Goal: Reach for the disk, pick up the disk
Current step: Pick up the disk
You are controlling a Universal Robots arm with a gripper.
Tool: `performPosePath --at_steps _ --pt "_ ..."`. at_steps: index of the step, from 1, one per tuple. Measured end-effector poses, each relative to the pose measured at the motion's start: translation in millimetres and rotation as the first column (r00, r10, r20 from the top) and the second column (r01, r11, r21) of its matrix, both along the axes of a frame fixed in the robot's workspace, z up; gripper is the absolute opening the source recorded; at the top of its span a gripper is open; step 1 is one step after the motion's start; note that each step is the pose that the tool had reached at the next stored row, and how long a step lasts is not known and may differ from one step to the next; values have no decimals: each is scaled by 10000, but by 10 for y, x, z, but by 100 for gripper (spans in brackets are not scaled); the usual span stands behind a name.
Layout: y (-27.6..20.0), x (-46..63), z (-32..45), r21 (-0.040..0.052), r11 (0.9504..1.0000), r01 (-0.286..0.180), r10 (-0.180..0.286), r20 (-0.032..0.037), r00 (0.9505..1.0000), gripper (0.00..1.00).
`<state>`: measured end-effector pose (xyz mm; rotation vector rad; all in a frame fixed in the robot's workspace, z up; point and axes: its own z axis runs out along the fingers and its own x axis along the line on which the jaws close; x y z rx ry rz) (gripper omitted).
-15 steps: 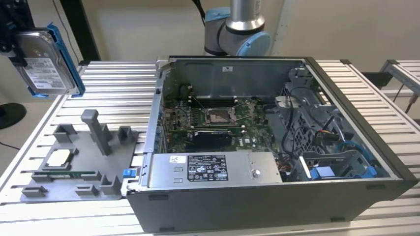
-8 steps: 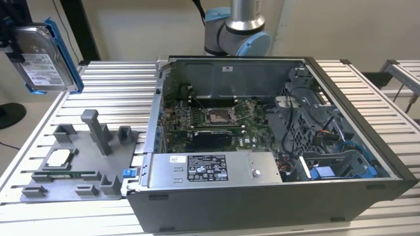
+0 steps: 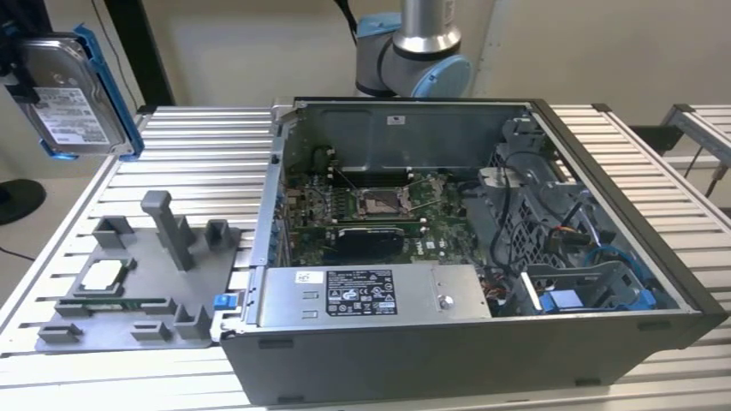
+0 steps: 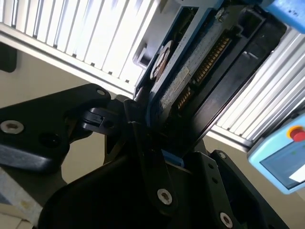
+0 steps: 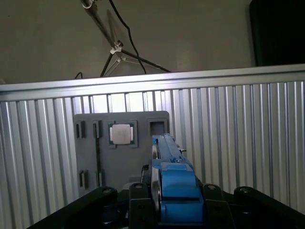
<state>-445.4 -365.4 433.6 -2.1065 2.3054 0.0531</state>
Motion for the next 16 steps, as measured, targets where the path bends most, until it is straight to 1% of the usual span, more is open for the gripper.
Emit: performPosePath --at_steps 16 --pt "0 0 166 0 10000 0 0 0 10000 0"
